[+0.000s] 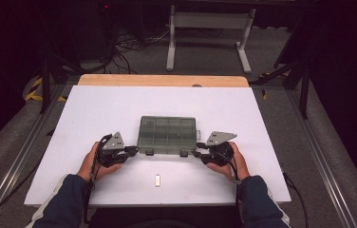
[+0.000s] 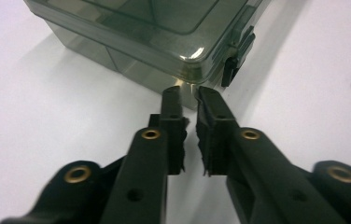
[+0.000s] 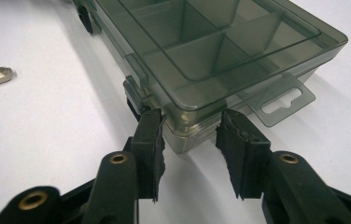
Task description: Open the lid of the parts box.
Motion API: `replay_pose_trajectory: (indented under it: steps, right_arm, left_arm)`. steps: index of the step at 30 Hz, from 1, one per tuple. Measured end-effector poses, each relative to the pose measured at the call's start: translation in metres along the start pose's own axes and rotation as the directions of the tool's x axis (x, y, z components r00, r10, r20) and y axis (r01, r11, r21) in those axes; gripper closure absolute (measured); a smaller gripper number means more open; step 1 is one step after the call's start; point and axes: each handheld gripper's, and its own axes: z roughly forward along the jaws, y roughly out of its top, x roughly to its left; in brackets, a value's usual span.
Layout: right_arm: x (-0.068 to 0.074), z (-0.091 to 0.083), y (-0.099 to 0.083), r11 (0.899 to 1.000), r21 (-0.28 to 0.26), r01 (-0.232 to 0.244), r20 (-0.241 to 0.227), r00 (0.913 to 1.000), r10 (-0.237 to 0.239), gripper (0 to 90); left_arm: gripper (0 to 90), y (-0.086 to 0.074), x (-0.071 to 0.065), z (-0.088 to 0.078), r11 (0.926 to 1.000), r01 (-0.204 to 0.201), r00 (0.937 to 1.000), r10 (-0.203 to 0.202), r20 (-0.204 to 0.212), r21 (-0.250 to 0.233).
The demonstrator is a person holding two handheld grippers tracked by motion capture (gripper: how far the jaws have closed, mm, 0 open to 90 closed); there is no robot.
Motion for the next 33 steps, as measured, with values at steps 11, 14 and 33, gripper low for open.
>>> replay_pose_trajectory:
  steps: [11,14,33]
  right_arm:
    - [0.0000,-0.0024,-0.0012,1.000,-0.013,0.008,0.000,1.0000,-0.008,65.6]
    - [-0.0006,-0.0026,-0.0016,1.000,-0.016,0.008,-0.004,1.0000,-0.009,65.9]
    - [-0.0010,-0.0049,-0.0020,0.999,-0.027,0.024,0.011,0.9997,-0.024,74.1]
  left_arm:
    - [89.8,-0.0008,-0.0004,-0.0054,0.9998,-0.017,0.9996,0.017,-0.023,-0.005]
    - [89.8,-0.0018,0.0019,-0.0063,0.9999,-0.002,0.9992,0.002,-0.039,-0.011]
    - [82.7,0.0001,0.0002,-0.0073,0.9980,-0.010,0.9986,0.007,-0.053,-0.062]
